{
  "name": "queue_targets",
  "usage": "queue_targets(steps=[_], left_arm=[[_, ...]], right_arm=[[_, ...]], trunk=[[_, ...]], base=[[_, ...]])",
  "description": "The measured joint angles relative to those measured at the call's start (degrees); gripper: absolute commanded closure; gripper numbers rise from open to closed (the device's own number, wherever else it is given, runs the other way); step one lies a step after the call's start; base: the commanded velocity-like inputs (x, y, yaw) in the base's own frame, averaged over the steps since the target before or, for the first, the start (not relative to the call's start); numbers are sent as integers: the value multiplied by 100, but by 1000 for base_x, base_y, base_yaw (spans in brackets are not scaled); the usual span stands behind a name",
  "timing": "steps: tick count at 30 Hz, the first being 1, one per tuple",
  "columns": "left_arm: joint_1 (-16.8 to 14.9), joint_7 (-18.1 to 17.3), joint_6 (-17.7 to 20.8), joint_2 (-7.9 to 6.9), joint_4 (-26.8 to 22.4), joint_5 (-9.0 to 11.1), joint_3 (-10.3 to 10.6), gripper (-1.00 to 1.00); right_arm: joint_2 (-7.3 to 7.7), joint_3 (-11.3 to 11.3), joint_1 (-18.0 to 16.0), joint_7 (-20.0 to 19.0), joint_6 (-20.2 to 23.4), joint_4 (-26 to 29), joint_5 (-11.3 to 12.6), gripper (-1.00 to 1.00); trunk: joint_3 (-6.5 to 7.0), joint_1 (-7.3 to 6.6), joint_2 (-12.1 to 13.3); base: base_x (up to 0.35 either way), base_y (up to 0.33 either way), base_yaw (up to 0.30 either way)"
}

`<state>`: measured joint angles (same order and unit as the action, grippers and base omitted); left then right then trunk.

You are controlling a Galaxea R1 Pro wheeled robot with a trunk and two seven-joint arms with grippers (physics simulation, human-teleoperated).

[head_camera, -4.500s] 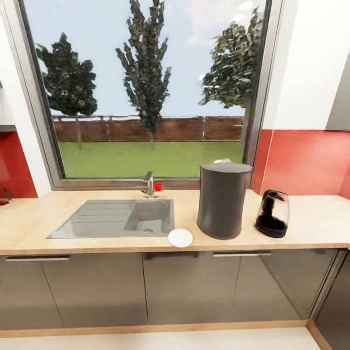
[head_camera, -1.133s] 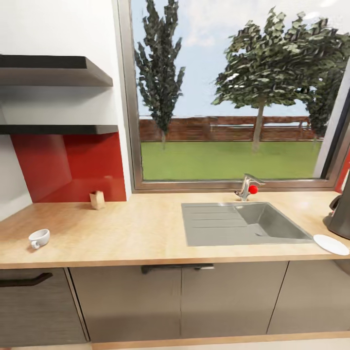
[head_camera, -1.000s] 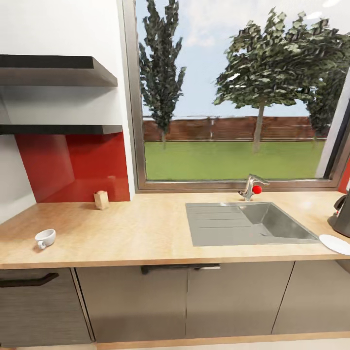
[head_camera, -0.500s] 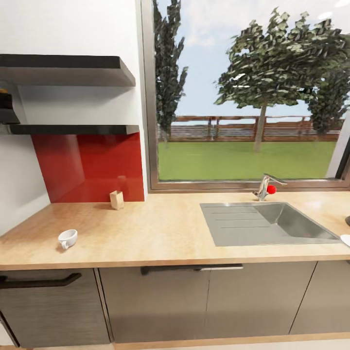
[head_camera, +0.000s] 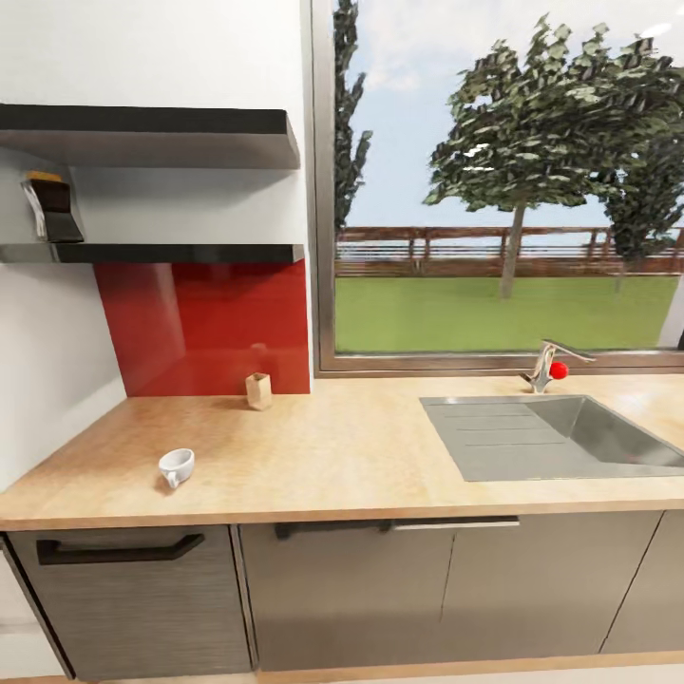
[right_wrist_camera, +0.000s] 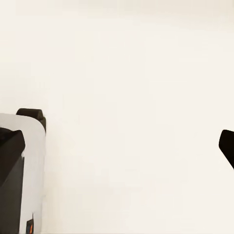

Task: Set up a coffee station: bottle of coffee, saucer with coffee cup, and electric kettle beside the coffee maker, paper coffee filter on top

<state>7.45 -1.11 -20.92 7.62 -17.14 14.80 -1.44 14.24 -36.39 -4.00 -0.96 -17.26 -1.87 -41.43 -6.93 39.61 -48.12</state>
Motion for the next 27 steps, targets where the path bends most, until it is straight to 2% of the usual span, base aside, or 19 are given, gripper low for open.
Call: queue_targets(steps=[8, 12, 19, 23, 27], left_arm=[[0, 0, -8, 0, 0, 37, -16, -100], [0, 11, -161, -15, 0, 97, -47, -100], [0, 9, -192, -81, 1, 574, -143, -100], [0, -10, -193, -146, 1, 733, -154, -100], [0, -42, -206, -236, 54, 891, -160, -100]], right_arm=[[2, 0, 0, 0, -13, 1, 7, -100], [16, 0, 0, 0, -18, 4, 9, -100], [39, -2, 1, 0, -18, 5, 9, -100], [56, -22, 0, -3, -18, 5, 39, -100], [64, -34, -1, -6, -18, 5, 206, -100]], trunk=[[0, 0, 0], [0, 0, 0], [0, 0, 0], [0, 0, 0], [0, 0, 0]], base=[[0, 342, 0], [0, 342, 0], [0, 342, 0], [0, 342, 0], [0, 342, 0]])
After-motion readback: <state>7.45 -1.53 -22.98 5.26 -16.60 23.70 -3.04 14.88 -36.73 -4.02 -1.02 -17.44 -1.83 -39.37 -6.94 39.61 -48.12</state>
